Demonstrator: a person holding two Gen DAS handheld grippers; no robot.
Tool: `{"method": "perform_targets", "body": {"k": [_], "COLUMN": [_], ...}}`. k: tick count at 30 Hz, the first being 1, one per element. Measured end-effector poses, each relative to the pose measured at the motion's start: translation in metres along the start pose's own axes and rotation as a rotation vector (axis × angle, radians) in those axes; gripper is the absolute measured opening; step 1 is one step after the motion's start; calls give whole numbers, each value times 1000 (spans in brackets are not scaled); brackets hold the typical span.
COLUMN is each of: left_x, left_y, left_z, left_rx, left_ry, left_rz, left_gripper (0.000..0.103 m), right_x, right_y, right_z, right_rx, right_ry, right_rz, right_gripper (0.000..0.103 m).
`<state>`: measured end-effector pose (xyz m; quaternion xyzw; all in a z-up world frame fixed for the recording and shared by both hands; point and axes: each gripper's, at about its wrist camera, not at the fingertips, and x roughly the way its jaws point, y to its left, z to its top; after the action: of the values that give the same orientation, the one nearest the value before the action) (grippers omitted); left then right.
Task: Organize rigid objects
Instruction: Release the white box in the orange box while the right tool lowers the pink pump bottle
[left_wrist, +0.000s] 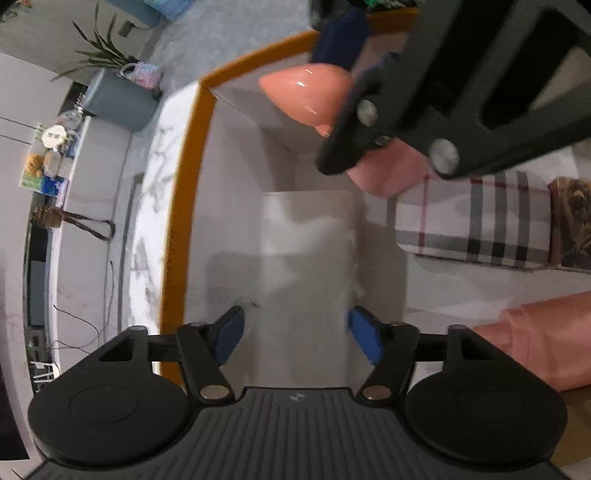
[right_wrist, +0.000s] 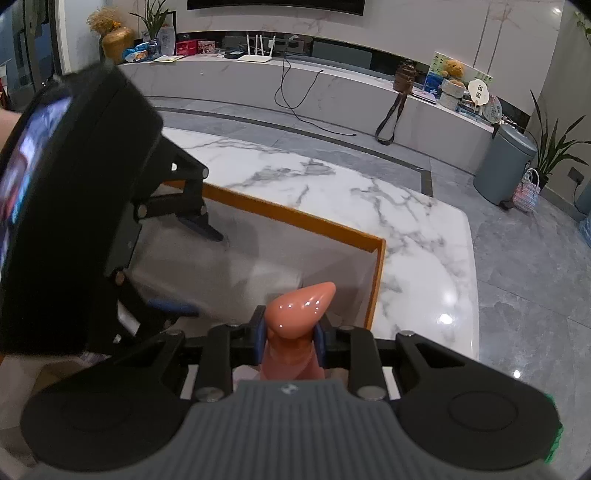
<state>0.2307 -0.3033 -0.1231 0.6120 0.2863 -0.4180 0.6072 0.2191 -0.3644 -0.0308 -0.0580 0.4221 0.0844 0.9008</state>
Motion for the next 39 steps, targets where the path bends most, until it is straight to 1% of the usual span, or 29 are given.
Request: {"method": "perform_targets", "body": {"k": [5,8,12,16,21,22,23,25,28,35,39], "left_x": [-3,-7,-18,-34,-51,-54,-57,-63,-72,-98,-117], "left_y": [-2,-1,4,8,5,5,3,3,5,4,3], "left_z": [0,-1,-4,-7,-12,-13,-13,-16,-19,-29,-40], "left_rx": [-21,-67,-127,-192,-224,-230,-234,-244,-265,-312,-370], "left_ry": [-3,-5,-34,-77,-104,-108,-113,-123,-131,-136,-138], "left_rz": [25,36,0,-13,-21,-18,-15,-9,-4,11,8], "left_gripper": [80,80,80,80,80,80,80,80,80,80,80], "right_x": [2,4,8,11,14,13,13,9,5,-6,-19], "right_y": [0,1,7,12,18,19,20,19,21,30,41], "right_z": [3,3,1,1,4,4,3,3,3,1,0], "right_rx": [11,19,-19,-34,-42,-46,-51,-50,-51,-56,-69], "right_ry": [-13,-16,-14,-24,-3,1,4,9,22,46,39], "right_rz": [-14,-39,-74,-108,-163,-184,-194,-191,-192,-187,-179], "right_gripper": [25,25,25,25,25,28,28,32,33,33,33]}}
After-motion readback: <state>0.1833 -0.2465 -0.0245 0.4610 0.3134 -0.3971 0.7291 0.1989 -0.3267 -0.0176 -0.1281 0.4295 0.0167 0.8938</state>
